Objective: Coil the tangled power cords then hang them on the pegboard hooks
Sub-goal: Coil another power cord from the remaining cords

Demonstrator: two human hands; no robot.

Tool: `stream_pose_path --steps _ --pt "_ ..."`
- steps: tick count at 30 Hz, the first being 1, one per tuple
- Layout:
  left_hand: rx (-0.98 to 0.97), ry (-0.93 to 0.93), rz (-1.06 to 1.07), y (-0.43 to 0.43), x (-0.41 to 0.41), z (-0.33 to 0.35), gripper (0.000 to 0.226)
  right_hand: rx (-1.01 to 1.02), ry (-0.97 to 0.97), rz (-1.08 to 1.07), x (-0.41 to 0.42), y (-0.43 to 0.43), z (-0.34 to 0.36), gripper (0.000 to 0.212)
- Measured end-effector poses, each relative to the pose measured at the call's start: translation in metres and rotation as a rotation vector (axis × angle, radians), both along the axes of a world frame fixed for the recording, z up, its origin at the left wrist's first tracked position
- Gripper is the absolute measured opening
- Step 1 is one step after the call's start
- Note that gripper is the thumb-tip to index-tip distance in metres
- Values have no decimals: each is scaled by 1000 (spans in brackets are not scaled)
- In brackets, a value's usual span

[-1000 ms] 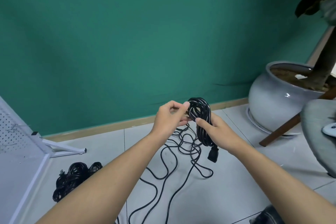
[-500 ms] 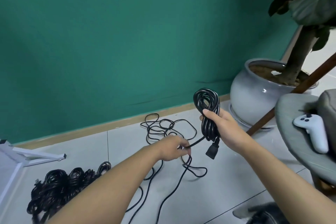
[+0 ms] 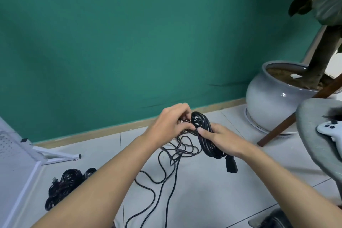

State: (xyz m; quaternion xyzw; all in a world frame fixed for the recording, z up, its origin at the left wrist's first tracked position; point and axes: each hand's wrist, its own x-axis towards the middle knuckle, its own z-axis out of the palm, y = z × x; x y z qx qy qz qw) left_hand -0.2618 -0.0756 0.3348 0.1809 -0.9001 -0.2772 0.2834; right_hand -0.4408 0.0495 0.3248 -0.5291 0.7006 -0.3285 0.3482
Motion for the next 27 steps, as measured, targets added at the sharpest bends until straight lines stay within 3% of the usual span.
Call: stream_pose_path --steps 4,9,12,16,19,27 --pt "1 111 62 -5 9 1 28 10 24 113 14 -6 0 30" --pt "-10 108 68 -7 17 -6 33 6 73 201 17 -8 -5 21" --pt "-30 80 131 -6 18 -7 36 -43 53 168 15 -7 -3 4" --pt "233 29 210 -14 29 -12 26 -111 -36 87 10 -5 -1 13" --pt "373 -71 200 -21 35 -27 17 -154 -91 22 5 -4 0 5" --pt "842 170 182 8 5 -6 18 -227 -214 -94 15 -4 -1 11"
